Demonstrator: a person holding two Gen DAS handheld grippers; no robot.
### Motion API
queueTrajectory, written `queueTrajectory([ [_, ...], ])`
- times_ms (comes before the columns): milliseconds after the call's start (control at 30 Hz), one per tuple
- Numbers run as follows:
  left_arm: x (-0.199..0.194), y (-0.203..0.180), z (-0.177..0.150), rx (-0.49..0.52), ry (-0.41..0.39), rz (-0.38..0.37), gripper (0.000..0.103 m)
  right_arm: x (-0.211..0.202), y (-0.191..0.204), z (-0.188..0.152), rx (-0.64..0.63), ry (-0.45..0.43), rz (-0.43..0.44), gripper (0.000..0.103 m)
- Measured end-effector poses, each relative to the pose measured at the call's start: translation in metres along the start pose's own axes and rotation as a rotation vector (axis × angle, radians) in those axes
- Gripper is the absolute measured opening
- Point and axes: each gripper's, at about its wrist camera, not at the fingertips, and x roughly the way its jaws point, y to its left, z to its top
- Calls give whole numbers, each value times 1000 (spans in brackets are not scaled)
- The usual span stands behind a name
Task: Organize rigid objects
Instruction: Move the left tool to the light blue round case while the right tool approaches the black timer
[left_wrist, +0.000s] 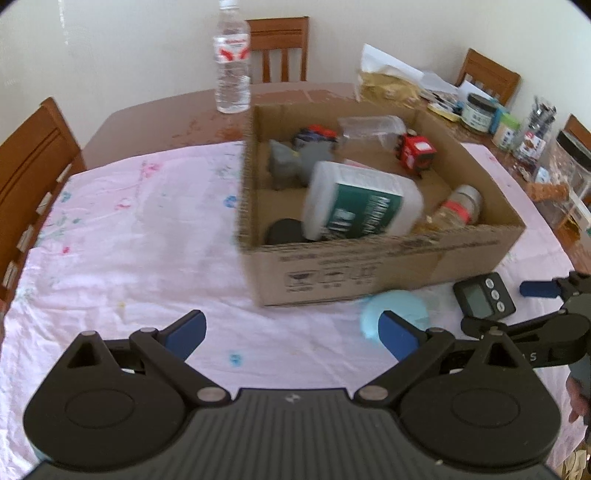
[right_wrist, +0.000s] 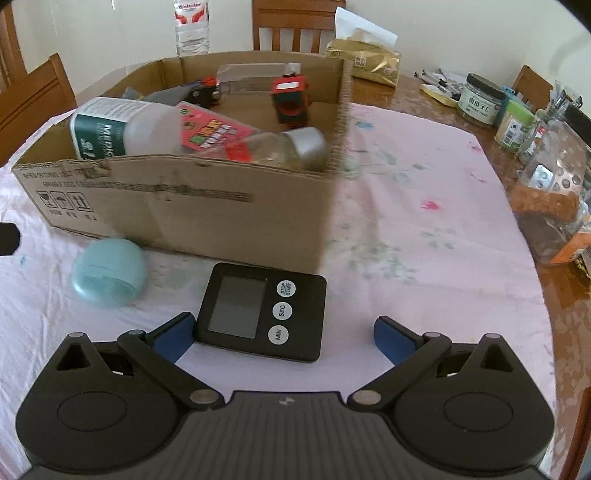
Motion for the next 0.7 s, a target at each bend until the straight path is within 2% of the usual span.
queueTrajectory([
  [133,13,-24,-1,11,21,-19,99,-2,-10,-4,-45,-15,30,103],
  [333,39,-53,1,-33,33,-19,99,-6,-14,-8,-96,-30,64,103],
  [533,60,-63,-5,-79,45,52,99,-6,-18,-8,-136,-32,94,103],
  [700,54,-54,-21,-120,70,92,100,-6,-21,-9,-175,-30,121,103],
])
